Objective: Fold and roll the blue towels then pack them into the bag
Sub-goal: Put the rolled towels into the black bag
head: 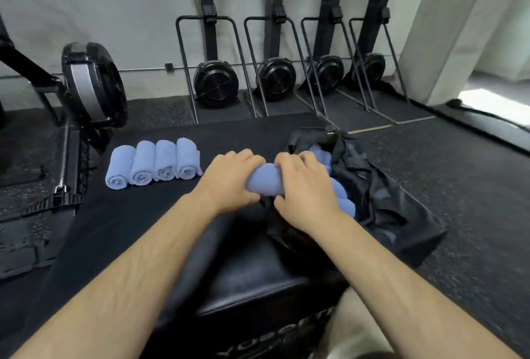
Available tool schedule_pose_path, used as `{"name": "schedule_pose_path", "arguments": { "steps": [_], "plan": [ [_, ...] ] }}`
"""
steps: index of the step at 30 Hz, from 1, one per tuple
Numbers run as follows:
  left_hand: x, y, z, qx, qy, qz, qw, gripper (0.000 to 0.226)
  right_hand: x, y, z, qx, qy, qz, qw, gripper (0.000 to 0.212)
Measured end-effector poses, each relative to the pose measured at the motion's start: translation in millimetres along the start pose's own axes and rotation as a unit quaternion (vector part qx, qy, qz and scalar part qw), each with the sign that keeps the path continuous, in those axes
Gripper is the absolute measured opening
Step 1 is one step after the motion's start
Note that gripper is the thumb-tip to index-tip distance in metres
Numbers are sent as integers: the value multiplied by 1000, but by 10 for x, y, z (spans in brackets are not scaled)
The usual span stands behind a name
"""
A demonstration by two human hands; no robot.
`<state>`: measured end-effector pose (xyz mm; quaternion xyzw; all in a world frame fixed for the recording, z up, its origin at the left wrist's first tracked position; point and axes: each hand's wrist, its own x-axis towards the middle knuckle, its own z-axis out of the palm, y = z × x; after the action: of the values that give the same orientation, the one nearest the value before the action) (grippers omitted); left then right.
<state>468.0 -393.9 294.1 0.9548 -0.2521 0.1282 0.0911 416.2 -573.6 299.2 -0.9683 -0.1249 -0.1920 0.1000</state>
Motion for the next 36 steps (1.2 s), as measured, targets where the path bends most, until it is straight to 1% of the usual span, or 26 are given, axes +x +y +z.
{"name": "schedule_pose_path", "arguments": {
  "steps": [1,2,4,6,7,9,11,12,13,14,15,16,17,18,20,22,23,25,27,31,35,36],
  "plan": [
    [-10,160,13,-7,10,6,1000,49,-63,82,-55,-53,0,-16,998,52],
    [-14,322,22,-11,22,16,1000,48,-116,159,-107,-91,-4,-23,996,54],
    [10,614,57,2,39,37,999,45,-223,307,-201,-139,-7,-30,990,50],
    [42,856,91,29,47,46,997,43,-324,463,-278,-164,-5,-30,986,52],
    [47,953,112,33,52,47,997,45,-379,532,-311,-166,-11,-27,986,55],
    [5,1110,189,2,72,48,996,57,-486,676,-323,-155,-29,-12,987,55],
    [-101,1222,270,-50,127,37,990,68,-582,817,-303,-110,-43,34,992,53],
    [-155,1257,299,-68,166,25,983,66,-616,880,-308,-81,-46,64,994,51],
    [-203,1280,320,-77,195,16,978,56,-642,938,-315,-55,-46,89,993,48],
    [-239,1297,343,-81,208,19,975,43,-645,992,-325,-40,-45,103,993,46],
    [-265,1306,378,-85,197,33,976,30,-631,1036,-313,-29,-46,110,992,44],
    [-290,1316,381,-88,169,49,981,17,-595,1052,-304,-21,-46,109,993,44],
    [-287,1320,414,-85,127,63,986,8,-545,1053,-273,-6,-46,106,993,46],
    [-265,1330,469,-75,86,73,991,5,-488,1044,-228,15,-48,103,993,51],
    [-215,1365,620,-46,24,69,996,17,-392,995,-141,59,-56,101,992,60],
    [-154,1389,778,-17,-11,62,998,35,-312,941,-85,110,-53,109,987,58],
    [-133,1412,826,-21,-30,63,997,41,-277,925,-62,150,-52,116,981,56],
    [-120,1444,884,-45,-64,74,994,40,-235,905,5,245,-67,139,957,52],
    [-131,1477,869,-33,-83,87,992,35,-241,911,120,283,-96,158,941,48],
    [-156,1463,829,51,-80,70,993,38,-274,1003,242,267,-139,165,939,47],
    [-173,1397,764,88,-73,80,990,39,-251,1131,189,209,-191,130,950,43],
    [-176,1374,736,91,-66,78,991,41,-252,1153,173,184,-208,118,953,46]
  ]
}}
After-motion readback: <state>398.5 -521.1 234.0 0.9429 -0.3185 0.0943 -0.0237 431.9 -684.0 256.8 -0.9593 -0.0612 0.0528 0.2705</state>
